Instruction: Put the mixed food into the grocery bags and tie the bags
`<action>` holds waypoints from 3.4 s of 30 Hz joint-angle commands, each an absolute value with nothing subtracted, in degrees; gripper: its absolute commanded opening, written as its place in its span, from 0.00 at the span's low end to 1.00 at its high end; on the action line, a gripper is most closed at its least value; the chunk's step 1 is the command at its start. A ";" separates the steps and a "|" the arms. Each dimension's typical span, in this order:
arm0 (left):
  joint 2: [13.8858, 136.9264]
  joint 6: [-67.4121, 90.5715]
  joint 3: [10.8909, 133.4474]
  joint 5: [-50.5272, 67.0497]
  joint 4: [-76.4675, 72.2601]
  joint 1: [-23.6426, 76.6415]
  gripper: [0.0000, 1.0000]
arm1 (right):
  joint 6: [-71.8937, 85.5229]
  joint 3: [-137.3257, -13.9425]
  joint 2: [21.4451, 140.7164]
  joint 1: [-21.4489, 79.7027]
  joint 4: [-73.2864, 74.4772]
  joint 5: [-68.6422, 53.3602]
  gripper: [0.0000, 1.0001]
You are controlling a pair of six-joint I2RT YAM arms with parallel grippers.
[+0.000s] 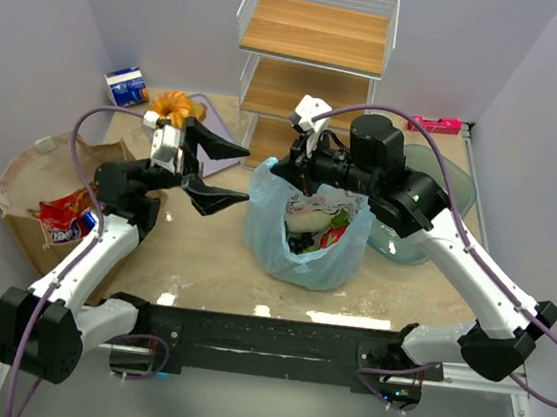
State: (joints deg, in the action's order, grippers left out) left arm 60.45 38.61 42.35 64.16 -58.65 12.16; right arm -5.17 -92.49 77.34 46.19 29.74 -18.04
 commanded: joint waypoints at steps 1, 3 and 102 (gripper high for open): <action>63.19 42.02 43.06 59.25 -65.58 16.60 1.00 | -0.71 -92.55 74.71 45.88 28.92 -21.44 0.00; 64.33 38.60 43.42 57.84 -63.29 19.59 1.00 | -0.44 -92.55 74.36 45.79 28.92 -22.41 0.00; 68.73 21.61 48.16 52.38 -19.33 22.15 0.00 | -12.75 -69.60 48.77 36.47 26.54 -7.99 0.09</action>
